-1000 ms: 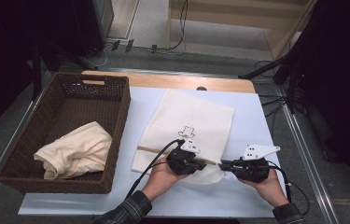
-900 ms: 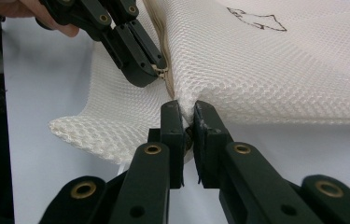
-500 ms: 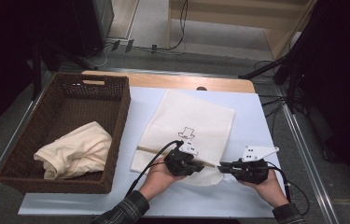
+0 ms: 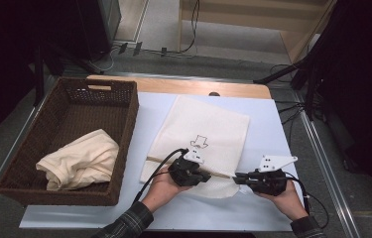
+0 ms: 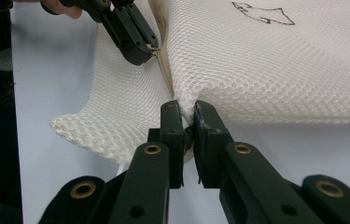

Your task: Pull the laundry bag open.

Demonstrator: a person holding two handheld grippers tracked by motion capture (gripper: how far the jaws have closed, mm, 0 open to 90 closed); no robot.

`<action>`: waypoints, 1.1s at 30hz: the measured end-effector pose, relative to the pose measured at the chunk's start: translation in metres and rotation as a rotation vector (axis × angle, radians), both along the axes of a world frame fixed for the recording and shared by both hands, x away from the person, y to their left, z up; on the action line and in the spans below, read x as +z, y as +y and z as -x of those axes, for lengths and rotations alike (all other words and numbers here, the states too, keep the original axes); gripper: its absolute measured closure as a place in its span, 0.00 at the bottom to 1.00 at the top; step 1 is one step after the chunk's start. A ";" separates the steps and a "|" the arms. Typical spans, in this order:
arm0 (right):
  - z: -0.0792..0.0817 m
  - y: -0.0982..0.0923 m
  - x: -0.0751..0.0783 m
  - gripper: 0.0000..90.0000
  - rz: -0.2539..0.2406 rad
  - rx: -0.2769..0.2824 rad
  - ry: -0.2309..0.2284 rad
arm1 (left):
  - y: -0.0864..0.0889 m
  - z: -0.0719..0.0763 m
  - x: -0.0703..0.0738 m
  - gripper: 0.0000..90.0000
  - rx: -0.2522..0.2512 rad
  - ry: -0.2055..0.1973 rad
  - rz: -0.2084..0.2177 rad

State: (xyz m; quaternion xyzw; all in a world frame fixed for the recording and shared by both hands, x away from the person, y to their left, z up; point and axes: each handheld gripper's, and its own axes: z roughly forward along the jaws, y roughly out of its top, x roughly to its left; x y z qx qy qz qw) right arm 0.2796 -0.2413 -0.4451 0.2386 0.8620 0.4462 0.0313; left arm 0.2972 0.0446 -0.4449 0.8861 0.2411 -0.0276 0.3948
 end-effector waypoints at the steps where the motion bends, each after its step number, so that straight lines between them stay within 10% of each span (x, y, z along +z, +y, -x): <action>1: 0.000 0.001 0.000 0.93 0.001 0.004 0.004 | 0.001 0.000 0.000 0.98 -0.002 -0.005 0.003; 33: 0.003 -0.005 0.003 0.94 0.007 0.001 -0.008 | 0.039 -0.002 -0.002 0.98 0.092 -0.018 -0.065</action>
